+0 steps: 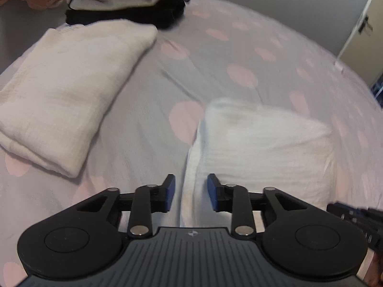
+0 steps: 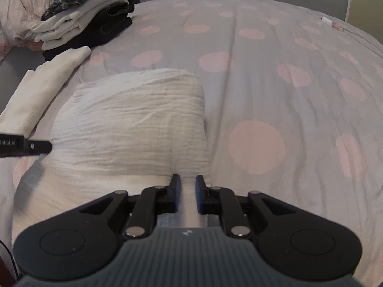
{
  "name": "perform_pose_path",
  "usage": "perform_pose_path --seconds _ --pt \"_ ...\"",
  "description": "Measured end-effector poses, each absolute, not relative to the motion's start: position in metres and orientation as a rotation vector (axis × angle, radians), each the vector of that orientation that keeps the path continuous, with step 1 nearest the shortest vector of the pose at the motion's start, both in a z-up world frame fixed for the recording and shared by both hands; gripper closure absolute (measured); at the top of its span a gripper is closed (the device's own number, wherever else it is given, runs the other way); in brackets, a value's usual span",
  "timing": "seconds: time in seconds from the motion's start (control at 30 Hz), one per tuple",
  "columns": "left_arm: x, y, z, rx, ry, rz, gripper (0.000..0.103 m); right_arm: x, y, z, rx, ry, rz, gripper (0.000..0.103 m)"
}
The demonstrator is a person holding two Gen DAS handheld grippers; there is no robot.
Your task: Fold clothes
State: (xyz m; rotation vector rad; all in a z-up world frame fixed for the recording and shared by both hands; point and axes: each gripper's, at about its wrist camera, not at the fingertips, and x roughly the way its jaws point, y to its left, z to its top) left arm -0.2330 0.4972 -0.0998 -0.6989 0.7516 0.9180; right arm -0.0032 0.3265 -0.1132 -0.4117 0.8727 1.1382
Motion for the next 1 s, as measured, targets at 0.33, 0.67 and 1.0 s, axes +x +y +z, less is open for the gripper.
perform_pose_path --seconds 0.33,0.67,1.0 --pt "-0.249 0.526 -0.109 -0.899 0.701 0.861 0.039 0.011 0.318 -0.093 -0.383 0.874 1.175 0.055" --pt "-0.257 0.565 -0.128 -1.073 0.662 0.798 0.039 0.039 0.331 -0.099 -0.346 0.964 1.181 0.041" --pt "-0.239 0.576 -0.154 -1.165 0.666 0.682 0.039 0.071 0.359 -0.126 -0.148 1.184 1.191 0.040"
